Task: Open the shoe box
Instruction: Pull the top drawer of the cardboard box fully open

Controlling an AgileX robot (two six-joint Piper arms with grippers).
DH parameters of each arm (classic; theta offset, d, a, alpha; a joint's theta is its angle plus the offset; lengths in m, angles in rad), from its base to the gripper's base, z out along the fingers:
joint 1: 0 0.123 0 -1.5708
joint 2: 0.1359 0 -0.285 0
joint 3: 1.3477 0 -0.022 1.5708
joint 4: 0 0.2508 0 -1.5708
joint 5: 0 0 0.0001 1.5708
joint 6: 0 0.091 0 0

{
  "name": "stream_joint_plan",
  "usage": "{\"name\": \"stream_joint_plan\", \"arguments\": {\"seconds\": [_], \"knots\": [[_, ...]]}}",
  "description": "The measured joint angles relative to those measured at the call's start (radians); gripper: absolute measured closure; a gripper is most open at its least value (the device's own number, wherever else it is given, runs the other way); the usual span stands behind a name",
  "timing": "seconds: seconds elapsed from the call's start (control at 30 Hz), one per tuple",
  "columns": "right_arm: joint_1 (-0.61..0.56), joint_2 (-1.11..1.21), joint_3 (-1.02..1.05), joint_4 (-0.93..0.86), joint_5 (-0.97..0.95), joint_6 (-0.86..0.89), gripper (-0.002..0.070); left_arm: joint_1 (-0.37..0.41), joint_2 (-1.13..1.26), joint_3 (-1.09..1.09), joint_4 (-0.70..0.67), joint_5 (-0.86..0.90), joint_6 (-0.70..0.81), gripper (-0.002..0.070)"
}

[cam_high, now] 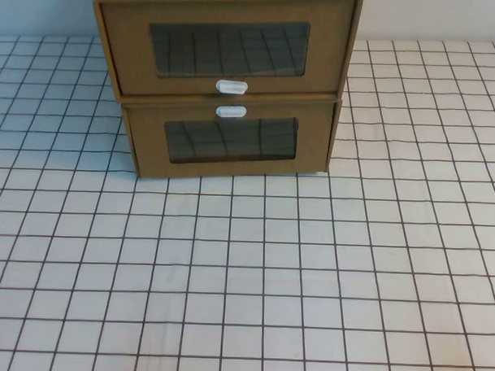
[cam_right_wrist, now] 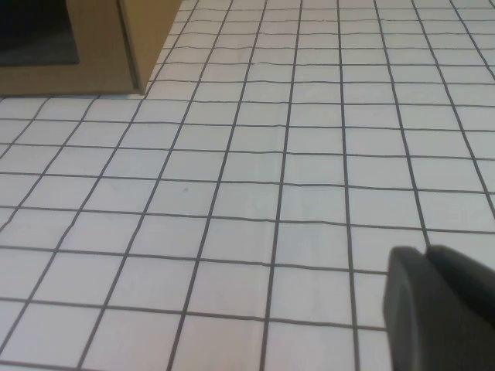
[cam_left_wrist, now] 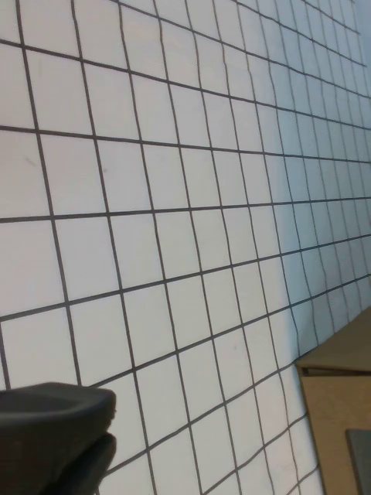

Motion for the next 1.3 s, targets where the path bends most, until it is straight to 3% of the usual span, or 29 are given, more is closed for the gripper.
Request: {"name": "stream_joint_plan", "arguments": {"seconds": [1.3], "knots": [[0.0,0.0,0.0,0.0,0.0,0.0,0.0689,0.0,0.0,0.0,-0.013,-0.016,-0.003,0.0677]]}}
